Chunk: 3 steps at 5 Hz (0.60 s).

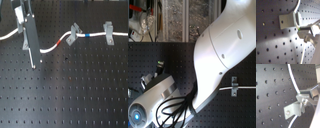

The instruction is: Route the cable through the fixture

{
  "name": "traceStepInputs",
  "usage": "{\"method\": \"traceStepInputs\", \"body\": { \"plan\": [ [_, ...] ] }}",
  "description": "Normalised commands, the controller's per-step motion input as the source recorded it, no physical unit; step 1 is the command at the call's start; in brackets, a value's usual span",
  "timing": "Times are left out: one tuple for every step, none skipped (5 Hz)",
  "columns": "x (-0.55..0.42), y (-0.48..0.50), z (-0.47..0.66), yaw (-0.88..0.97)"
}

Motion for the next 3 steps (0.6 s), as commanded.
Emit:
{"method": "traceStepInputs", "body": {
  "plan": [
    [-0.353,-0.201,0.11,-0.06],
    [-0.349,-0.259,0.04,0.00],
    [-0.004,0.005,-0.03,-0.05]
  ]
}}
